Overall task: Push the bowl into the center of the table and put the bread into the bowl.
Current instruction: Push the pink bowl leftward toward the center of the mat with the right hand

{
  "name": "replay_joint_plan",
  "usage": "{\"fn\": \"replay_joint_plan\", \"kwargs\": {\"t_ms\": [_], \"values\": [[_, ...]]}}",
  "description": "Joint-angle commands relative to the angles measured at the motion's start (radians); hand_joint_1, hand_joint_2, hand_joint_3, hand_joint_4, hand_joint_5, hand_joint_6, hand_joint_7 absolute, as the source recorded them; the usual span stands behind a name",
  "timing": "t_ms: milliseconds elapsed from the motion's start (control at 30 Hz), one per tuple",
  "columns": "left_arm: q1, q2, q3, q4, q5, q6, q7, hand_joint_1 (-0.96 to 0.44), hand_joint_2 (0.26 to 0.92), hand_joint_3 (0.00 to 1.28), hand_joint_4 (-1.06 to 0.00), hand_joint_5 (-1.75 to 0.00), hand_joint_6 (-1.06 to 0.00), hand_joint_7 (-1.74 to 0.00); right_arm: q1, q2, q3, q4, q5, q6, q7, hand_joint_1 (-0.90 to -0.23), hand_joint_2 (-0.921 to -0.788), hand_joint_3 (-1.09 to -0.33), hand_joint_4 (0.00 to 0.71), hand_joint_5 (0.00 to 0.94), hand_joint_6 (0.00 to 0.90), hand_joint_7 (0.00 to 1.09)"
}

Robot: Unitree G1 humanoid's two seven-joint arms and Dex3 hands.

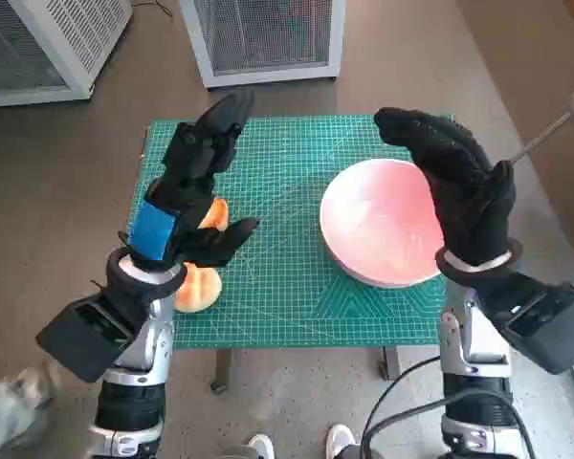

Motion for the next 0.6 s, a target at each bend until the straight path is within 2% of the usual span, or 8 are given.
{"fn": "replay_joint_plan", "kwargs": {"t_ms": [33, 600], "values": [[-0.011, -0.001, -0.003, -0.011, 0.003, 0.004, 0.002, -0.62, 0.921, 0.45, -0.13, 0.0, 0.0, -0.46, 0.019, -0.005, -0.002, 0.002, -0.009, 0.015, -0.007, -0.518, -0.921, -0.524, 0.314, 0.005, -0.001, 0.63], [-0.012, -0.003, -0.011, -0.038, 0.014, 0.032, 0.007, -0.62, 0.921, 0.45, -0.13, 0.0, 0.0, -0.46, 0.011, -0.01, -0.003, 0.001, -0.002, 0.027, -0.001, -0.521, -0.921, -0.524, 0.313, 0.004, -0.001, 0.63]]}}
